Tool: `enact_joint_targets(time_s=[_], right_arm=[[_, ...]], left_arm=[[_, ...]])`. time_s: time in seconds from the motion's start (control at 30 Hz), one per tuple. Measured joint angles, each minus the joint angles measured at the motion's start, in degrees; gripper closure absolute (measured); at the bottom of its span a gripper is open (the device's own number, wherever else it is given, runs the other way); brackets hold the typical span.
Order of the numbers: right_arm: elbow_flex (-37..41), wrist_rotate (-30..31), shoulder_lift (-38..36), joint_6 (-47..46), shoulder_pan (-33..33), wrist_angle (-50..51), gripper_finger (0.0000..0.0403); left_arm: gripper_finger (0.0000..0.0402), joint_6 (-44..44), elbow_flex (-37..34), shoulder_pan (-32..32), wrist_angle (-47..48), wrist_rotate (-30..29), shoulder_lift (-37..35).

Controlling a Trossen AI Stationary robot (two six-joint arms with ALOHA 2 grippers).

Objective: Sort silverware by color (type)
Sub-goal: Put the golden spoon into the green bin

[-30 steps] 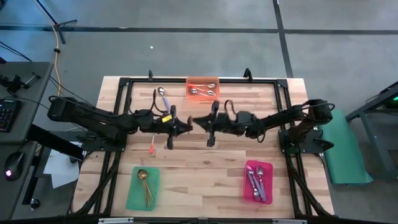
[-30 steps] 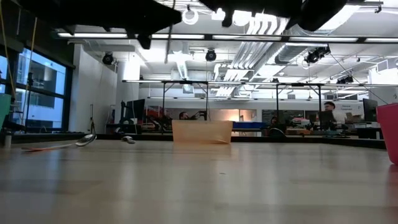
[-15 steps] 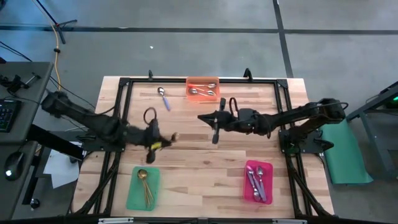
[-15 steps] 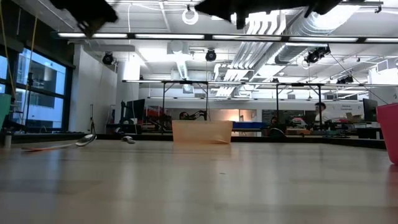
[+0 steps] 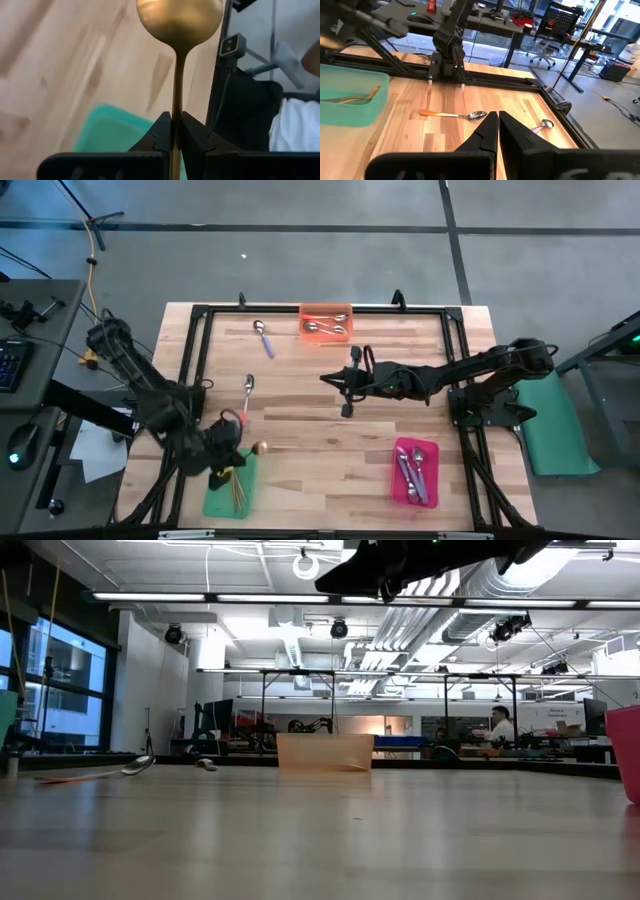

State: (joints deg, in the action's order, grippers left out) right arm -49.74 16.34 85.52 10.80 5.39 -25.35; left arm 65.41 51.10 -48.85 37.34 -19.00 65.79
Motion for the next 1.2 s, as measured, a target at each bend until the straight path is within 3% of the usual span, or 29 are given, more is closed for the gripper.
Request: enact_joint_targets(time_s=[0.43,0.57,0.83,1.2], right_arm=[[0.0,0.0,0.0,1.1,0.0,1.2,0.0403],[0.0,0.0,0.0,1.1,0.4,1.3,0.0403],[0.0,0.1,0.0,1.1,2.6,1.3,0.0403],[0.0,4.7,0.1,1.3,5.2,2.4,0.0403]], left_arm=[[0.0393,37.1,0.0,-15.3,-0.4,-12.4,14.2],[0.0393,44.6,0.0,-17.3,-0.3,-12.9,19.1],[0.0392,50.1,0.0,-17.7,-0.3,-11.4,23.3],[0.0372,51.4,0.0,-17.7,-0.2,-8.3,24.3]])
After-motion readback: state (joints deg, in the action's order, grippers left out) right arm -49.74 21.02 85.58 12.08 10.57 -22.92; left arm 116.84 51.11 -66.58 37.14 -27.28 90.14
